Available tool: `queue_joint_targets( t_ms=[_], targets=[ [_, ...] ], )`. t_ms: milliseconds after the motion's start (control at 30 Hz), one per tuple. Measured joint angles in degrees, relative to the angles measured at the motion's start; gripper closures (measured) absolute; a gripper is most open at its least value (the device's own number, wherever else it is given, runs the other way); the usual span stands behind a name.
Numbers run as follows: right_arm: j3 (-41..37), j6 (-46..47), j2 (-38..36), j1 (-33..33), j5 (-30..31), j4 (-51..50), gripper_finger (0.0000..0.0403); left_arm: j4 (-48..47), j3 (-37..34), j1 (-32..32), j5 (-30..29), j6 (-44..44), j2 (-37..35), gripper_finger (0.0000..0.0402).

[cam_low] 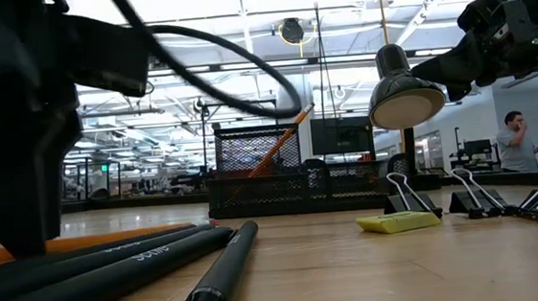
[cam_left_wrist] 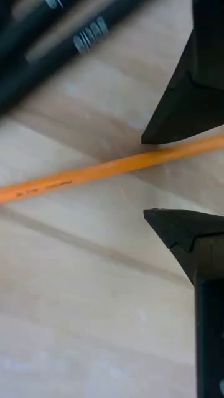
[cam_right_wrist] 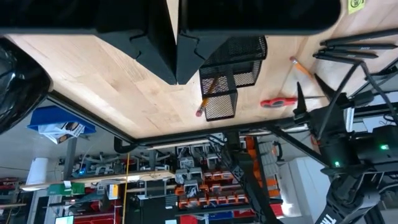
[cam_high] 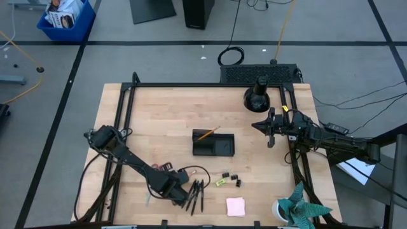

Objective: Pick and place office supplies into organizer
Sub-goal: Put the yellow pencil into the black desk organizer

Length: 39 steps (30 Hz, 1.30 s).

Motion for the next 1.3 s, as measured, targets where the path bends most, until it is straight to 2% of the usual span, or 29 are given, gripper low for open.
queue_joint_targets(
  t_ms=[333, 567, 700, 967, 1300],
  targets=[
    [0.0, -0.1, 0.0, 0.0, 0.0, 0.0, 0.0399, -0.1, -0.2, 0.3, -0.2, 5.8, 0.1, 0.0220],
    [0.0, -0.1, 0.0, 0.0, 0.0, 0.0, 0.0399, -1.7, 1.2, 1.9, -4.2, 7.4, -1.6, 0.0220],
    [0.0, -0.1, 0.0, 0.0, -0.1, 0.0, 0.0399, -0.5, 2.3, 4.9, -6.7, 4.5, -3.1, 0.0220],
    [0.0, 0.0, 0.0, 0.0, -0.1, 0.0, 0.0399, 0.8, 2.3, 12.7, -0.2, 5.7, -3.1, 0.0220],
    [0.0, 0.0, 0.0, 0.0, -0.1, -0.2, 0.0399, 7.3, 2.1, 16.2, 5.0, 10.2, -3.1, 0.0220]
  ],
)
